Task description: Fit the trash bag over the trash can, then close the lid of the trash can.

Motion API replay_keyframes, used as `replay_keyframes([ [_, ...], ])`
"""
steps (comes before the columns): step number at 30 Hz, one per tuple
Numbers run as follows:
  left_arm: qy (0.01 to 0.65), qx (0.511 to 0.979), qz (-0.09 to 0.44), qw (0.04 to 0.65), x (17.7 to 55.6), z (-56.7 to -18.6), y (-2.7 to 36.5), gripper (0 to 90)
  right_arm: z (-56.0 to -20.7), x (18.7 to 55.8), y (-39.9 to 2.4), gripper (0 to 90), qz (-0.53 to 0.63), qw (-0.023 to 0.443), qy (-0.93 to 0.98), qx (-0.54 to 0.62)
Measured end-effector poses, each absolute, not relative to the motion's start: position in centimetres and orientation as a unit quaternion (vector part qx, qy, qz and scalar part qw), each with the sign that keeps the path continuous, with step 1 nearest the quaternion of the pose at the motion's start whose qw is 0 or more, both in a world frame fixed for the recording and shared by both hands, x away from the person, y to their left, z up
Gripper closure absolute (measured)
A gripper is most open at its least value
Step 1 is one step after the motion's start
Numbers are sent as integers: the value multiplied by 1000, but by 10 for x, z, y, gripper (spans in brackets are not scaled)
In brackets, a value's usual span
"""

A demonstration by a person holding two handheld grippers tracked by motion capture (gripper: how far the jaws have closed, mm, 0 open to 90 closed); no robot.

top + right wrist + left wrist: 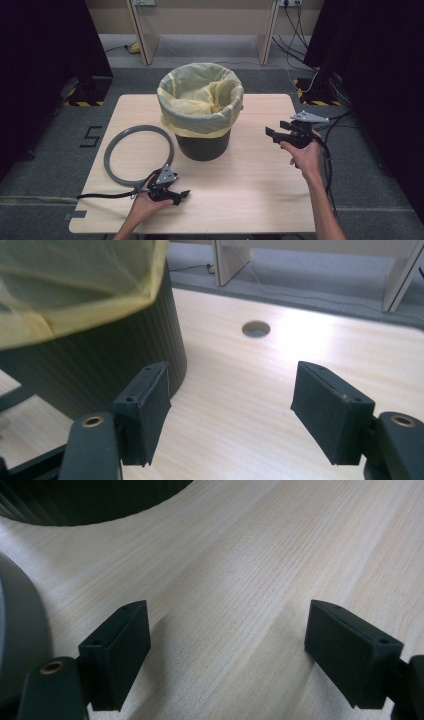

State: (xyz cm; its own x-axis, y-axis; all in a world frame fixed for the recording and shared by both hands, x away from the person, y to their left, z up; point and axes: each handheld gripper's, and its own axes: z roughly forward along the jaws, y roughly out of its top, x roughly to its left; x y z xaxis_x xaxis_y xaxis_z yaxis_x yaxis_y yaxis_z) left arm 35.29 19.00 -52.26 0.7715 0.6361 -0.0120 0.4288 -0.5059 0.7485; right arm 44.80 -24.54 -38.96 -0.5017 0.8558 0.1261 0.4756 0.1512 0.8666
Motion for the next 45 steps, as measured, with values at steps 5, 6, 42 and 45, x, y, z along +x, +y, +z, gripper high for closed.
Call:
replay_keyframes([
  [5,311,857,132,389,353,-523,190,179,-409,438,-252,310,460,201,730,463],
  [6,311,857,132,388,353,-523,190,178,-413,436,-252,308,459,201,731,463],
  [42,312,857,132,388,353,-523,190,176,-515,370,-238,227,360,193,784,467],
  [45,312,857,132,389,353,-523,190,175,-515,366,-239,225,352,195,789,464],
])
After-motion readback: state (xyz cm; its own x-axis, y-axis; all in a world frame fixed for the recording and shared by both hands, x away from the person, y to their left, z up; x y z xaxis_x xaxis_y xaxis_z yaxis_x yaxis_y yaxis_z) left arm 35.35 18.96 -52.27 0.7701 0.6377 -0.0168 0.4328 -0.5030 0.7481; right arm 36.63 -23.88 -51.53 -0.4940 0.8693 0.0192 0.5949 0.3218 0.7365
